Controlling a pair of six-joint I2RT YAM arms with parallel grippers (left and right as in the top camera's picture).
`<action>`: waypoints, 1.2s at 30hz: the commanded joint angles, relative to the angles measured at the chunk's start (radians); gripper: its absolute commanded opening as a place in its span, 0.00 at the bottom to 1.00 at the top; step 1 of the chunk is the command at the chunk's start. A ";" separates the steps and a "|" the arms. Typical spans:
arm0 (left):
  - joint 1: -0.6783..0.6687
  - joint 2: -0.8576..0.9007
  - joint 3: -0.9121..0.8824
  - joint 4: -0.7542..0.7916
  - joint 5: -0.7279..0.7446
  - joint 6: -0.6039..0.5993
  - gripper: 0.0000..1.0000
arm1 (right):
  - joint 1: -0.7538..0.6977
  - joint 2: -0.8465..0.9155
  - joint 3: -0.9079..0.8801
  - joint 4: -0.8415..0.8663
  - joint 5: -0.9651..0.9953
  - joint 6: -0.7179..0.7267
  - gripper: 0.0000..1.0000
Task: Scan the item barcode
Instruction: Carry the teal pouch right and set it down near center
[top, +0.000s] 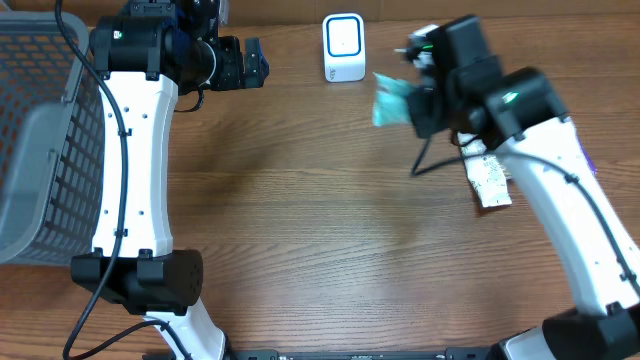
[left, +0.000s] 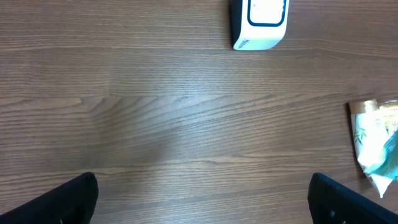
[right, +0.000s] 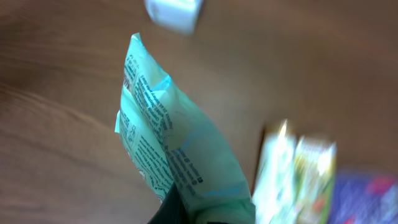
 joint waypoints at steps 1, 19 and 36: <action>-0.006 -0.003 0.012 0.001 0.005 0.015 1.00 | -0.137 0.027 -0.060 -0.055 -0.174 0.150 0.04; -0.006 -0.003 0.012 0.001 0.004 0.015 1.00 | -0.521 0.115 -0.315 0.135 -0.131 0.100 0.45; -0.006 -0.003 0.012 0.001 0.004 0.015 1.00 | -0.397 -0.004 -0.196 0.118 -0.507 0.111 0.53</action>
